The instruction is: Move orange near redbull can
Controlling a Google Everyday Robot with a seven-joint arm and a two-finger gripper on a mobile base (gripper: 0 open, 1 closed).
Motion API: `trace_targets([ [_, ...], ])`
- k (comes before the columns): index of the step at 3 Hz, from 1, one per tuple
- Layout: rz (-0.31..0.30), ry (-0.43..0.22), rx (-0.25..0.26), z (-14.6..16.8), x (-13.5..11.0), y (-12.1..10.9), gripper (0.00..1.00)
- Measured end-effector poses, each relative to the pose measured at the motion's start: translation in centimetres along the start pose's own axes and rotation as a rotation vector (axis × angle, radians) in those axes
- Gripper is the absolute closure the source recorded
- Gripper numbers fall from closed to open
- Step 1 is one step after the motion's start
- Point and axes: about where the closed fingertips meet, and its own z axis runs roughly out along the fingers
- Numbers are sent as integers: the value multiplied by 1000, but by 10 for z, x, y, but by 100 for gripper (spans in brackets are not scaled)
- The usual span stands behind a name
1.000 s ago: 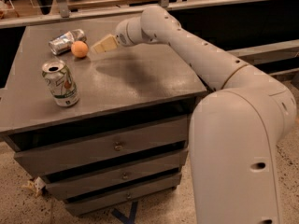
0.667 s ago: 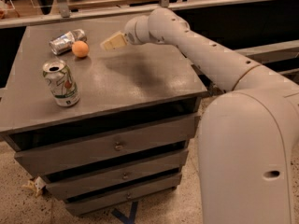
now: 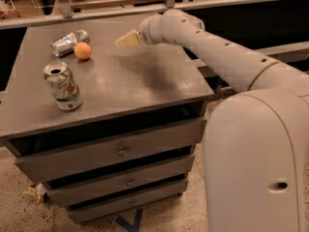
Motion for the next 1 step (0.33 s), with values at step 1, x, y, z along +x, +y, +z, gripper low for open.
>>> trace_targets([
  [1, -2, -1, -3, 1, 0, 2, 0],
])
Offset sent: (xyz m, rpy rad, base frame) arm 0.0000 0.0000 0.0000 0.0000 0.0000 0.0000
